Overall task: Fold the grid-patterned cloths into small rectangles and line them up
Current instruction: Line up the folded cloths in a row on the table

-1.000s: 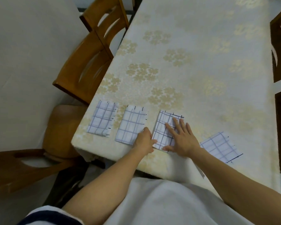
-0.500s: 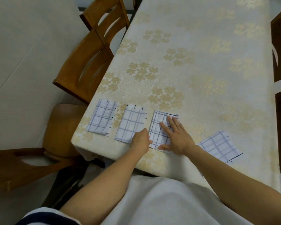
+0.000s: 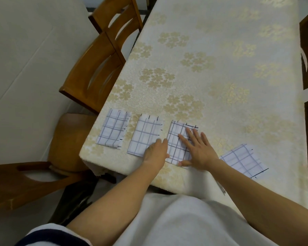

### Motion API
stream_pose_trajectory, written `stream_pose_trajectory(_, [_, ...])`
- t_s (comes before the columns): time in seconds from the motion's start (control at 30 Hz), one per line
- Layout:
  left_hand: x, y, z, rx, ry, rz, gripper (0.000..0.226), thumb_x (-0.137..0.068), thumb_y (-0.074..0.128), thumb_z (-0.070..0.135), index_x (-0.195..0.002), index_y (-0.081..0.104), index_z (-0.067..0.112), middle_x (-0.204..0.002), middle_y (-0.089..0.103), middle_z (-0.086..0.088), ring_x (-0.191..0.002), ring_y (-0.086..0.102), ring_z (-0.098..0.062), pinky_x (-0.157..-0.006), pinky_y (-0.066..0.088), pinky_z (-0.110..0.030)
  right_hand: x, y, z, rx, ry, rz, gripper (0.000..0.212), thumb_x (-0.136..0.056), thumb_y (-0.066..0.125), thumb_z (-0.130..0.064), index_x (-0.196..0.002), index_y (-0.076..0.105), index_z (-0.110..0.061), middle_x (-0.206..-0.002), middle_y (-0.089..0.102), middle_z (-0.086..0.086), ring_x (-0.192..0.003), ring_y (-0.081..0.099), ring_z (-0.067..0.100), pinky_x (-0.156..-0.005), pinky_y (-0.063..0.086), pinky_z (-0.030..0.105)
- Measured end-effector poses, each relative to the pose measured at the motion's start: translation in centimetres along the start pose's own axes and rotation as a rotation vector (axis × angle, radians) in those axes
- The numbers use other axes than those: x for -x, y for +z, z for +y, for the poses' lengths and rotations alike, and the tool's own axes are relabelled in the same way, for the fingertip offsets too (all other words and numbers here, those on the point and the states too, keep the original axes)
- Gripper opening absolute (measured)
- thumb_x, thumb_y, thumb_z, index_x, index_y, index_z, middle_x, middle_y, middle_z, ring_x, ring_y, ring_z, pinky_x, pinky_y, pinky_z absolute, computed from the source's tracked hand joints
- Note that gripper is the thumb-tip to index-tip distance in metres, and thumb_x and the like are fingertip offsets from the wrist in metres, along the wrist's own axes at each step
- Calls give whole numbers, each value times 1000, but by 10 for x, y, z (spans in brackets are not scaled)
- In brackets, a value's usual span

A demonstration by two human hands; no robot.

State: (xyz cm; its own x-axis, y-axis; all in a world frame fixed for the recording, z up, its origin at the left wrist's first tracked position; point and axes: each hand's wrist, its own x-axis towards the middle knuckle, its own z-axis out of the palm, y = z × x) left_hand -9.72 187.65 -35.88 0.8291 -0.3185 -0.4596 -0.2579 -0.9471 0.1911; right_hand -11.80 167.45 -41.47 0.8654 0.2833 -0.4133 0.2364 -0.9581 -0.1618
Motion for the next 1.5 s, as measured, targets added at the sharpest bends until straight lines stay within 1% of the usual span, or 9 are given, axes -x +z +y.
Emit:
stream_pose_trajectory(0.1, [-9,-5,6,-124,208,61,62,-88,76,21,-138,41,10,-139,41,-11,-127,44,-28,-99,44,-34,-1,1,0,23,3,-9,120,-61,16,-101,-151,-27,-36,-160,-33,6,-146,-31,29,-121,-13,50])
stream_pose_trajectory(0.2, [-20,-7,13,-181,271,-51,102,-80,83,19,-157,17,6,-166,10,-13,-154,10,-28,-123,18,-34,-2,0,-1,32,9,-14,123,-60,17,-99,-152,-26,-31,-159,-34,7,-146,-32,30,-121,-14,51])
stream_pose_trajectory(0.4, [-42,-10,16,-342,187,-207,136,-71,89,35,-158,-11,2,-166,-16,-18,-155,-9,-30,-126,2,-38,-3,1,1,2,-2,-14,132,-50,2,-104,-152,-27,-26,-160,-31,7,-147,-30,30,-121,-12,52])
stream_pose_trajectory(0.7, [-70,-11,26,-612,125,-301,166,-54,92,58,-149,-32,2,-158,-33,-24,-150,-24,-39,-124,-7,-51,-6,4,7,-24,-5,-12,137,-55,35,-103,-149,-33,-30,-159,-35,2,-145,-35,28,-119,-17,53])
stream_pose_trajectory(1.07, [-73,-15,27,-594,95,-268,169,-53,91,62,-146,-40,7,-155,-38,-25,-148,-27,-42,-120,-13,-55,-9,-2,4,52,10,-61,139,-54,35,-102,-146,-38,-28,-154,-44,4,-140,-40,34,-116,-19,57])
stream_pose_trajectory(1.17, [-65,-18,21,-557,140,-222,165,-54,87,68,-149,-37,12,-157,-36,-22,-148,-28,-41,-120,-13,-57,-1,-8,5,-23,-14,9,129,-63,34,-99,-152,-27,-28,-160,-33,4,-144,-33,33,-119,-15,56])
stream_pose_trajectory(1.23, [-59,-25,19,-540,179,-182,162,-55,81,75,-152,-32,13,-160,-33,-17,-149,-26,-38,-120,-12,-58,10,-13,9,-145,51,205,112,-77,30,-91,-158,-8,-24,-166,-13,4,-151,-18,28,-123,-2,54])
stream_pose_trajectory(1.37, [-56,-35,51,-222,178,-50,121,-82,48,83,-159,-11,11,-168,-7,-12,-154,-6,-34,-124,1,-53,48,-2,31,-255,351,429,84,-92,24,-69,-158,17,-19,-165,15,5,-153,11,28,-124,9,47])
stream_pose_trajectory(1.5, [-51,-14,124,-7,380,-61,66,-101,54,39,-154,24,13,-145,44,-15,-131,46,-35,-103,43,-46,88,20,46,-321,581,463,71,-97,28,-57,-156,26,-17,-161,25,14,-149,20,38,-121,14,51])
